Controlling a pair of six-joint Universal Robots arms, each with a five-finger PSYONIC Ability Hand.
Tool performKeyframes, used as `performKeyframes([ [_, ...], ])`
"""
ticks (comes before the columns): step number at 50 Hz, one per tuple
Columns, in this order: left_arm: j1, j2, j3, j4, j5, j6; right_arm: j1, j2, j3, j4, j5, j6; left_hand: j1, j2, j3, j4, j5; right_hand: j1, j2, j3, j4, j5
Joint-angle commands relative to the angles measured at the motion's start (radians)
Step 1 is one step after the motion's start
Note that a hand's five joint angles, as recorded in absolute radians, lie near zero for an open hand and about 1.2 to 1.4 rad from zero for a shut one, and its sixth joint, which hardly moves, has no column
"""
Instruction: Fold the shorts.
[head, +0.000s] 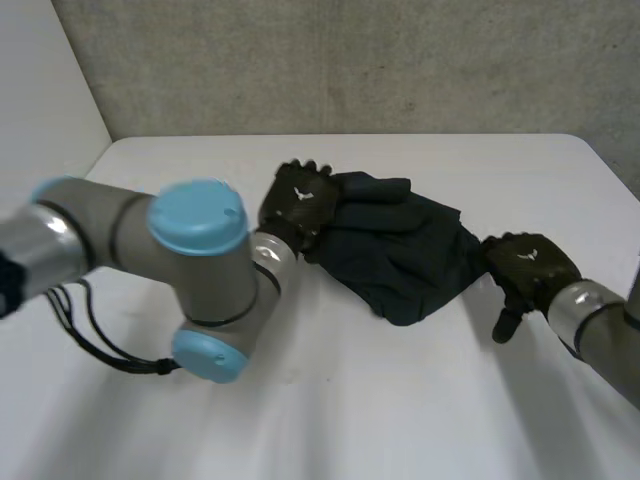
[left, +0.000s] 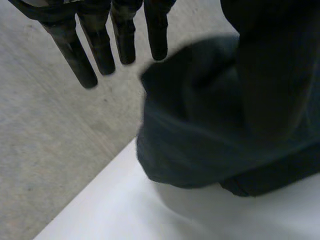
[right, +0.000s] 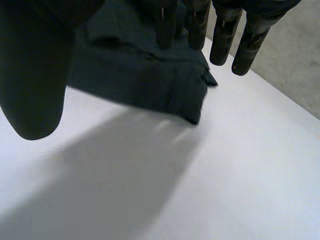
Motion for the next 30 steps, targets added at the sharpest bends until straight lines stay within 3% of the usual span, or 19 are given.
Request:
performKeyframes([
  [1, -0.017, -0.123, 0.081, 0.022, -0.019, 0.008, -0.046, -0.001, 0.048, -0.083, -0.020, 0.010, 0.674, 0.687, 0.688, 0.685, 0.681, -0.032, -0.053, -0.038, -0.063, -0.070],
  [4, -0.021, -0.120, 0.069, 0.028, -0.111, 0.006, -0.044, -0.001, 0.052, -0.084, -0.015, 0.014, 1.050, 1.064, 1.065, 1.061, 1.057, -0.032, -0.053, -0.038, -0.063, -0.070],
  [10, -0.032, 0.002, -0.064, 0.018, -0.341, -0.001, -0.050, -0.006, 0.068, -0.098, -0.017, 0.020, 1.080, 1.093, 1.094, 1.091, 1.087, -0.032, -0.053, -0.038, -0.063, -0.070],
  [21, -0.035, 0.366, -0.506, -0.005, -0.374, -0.038, -0.043, -0.024, 0.069, -0.084, -0.024, 0.140, 1.066, 1.079, 1.080, 1.077, 1.073, -0.032, -0.053, -0.038, -0.063, -0.070],
  [25, -0.031, 0.463, -0.644, -0.016, -0.371, -0.060, -0.027, -0.050, 0.068, -0.047, -0.032, 0.215, 0.957, 0.971, 0.972, 0.969, 0.964, -0.032, -0.053, -0.038, -0.063, -0.070],
  [29, -0.015, 0.515, -0.732, -0.016, -0.374, -0.055, -0.006, -0.058, 0.057, -0.006, -0.049, 0.295, 0.614, 0.628, 0.629, 0.626, 0.622, -0.032, -0.053, -0.038, -0.063, -0.070],
  [30, -0.005, 0.535, -0.755, -0.016, -0.377, -0.050, -0.001, -0.060, 0.054, 0.002, -0.052, 0.307, 0.381, 0.394, 0.395, 0.392, 0.388, -0.032, -0.053, -0.038, -0.063, -0.070],
])
